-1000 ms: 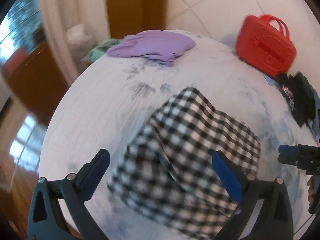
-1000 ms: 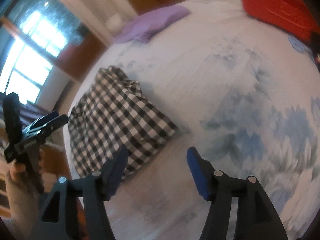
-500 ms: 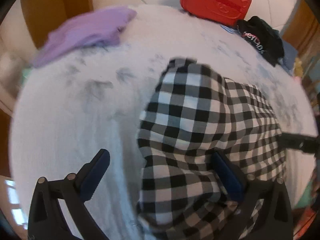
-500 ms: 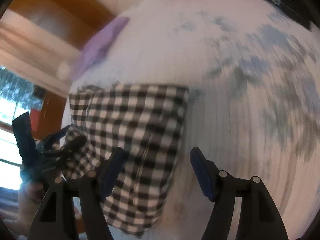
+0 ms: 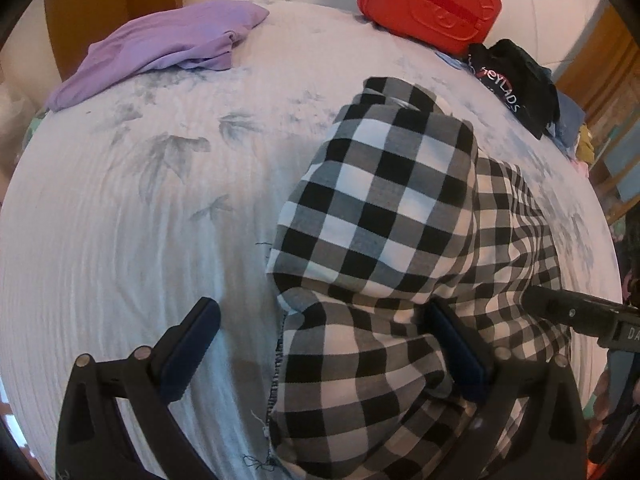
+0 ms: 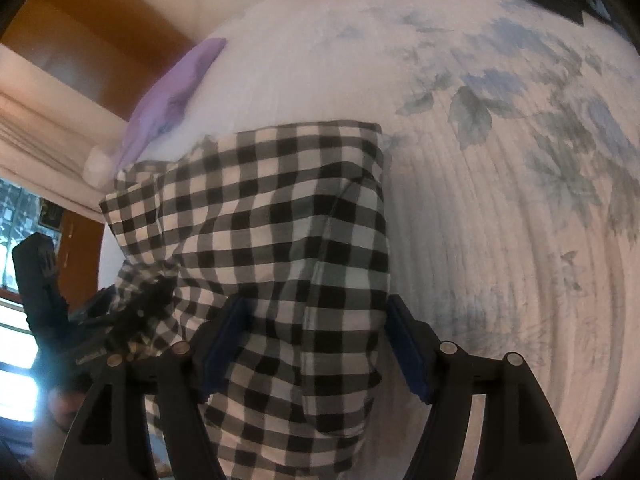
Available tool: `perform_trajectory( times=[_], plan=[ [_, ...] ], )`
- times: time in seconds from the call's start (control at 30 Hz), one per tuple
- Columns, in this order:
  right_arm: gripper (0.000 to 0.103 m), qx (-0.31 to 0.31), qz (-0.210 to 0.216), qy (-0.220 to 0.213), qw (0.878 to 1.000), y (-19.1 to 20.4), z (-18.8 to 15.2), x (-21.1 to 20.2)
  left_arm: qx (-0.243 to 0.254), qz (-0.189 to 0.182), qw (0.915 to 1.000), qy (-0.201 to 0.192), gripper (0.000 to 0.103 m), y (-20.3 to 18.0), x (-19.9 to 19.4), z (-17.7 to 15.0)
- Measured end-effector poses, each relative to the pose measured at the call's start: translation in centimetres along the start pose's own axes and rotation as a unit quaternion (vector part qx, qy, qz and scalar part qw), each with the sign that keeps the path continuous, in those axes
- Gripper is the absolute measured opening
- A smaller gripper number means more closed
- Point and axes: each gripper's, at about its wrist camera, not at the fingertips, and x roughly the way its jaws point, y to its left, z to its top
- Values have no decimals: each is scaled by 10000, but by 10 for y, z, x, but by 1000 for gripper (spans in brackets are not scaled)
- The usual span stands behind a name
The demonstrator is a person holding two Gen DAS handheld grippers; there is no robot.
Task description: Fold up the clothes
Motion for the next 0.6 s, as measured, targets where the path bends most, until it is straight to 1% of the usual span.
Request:
perform_trajectory(
  times=[0.03,0.07,0.1,0.13,0.2,0.23,0.27,0.33,0.37,0.43,0.47,0.6],
  plan=[
    [70,10,44,-15,10000,2,-1,1,27,-58,10000,22,96,0,-1,0],
    [68,28,90,-45,9999,4,-2,1,35,-170,9998,47,86,0,-3,-1],
    [61,46,137,-76,9999,6,-4,1,39,-293,9995,71,79,0,-5,-2],
    [57,43,129,-92,9999,9,-5,1,25,-429,9990,89,71,0,-6,-3],
    [55,-7,-10,-91,10000,13,-7,3,47,-457,9989,61,71,0,-6,-4],
    [54,21,-32,-96,9999,12,-7,4,61,-458,9989,70,68,-1,-7,-4],
    [54,82,-19,-108,9999,10,-8,5,67,-454,9989,84,63,-2,-9,-5],
    [47,153,-27,-134,9998,8,-8,3,267,-407,9988,91,55,-10,-16,-6],
    [46,157,-42,-149,9998,9,-8,3,340,-415,9985,108,54,-11,-16,-7],
    [40,105,-98,-169,9998,11,-9,2,459,-445,9979,142,53,-14,-14,-9],
    [39,88,-133,-151,9998,11,-9,4,428,-517,9976,143,53,-12,-11,-9],
    [35,10,-218,-136,9997,13,-5,9,520,-704,9961,-102,56,-8,-9,-12]
  ],
)
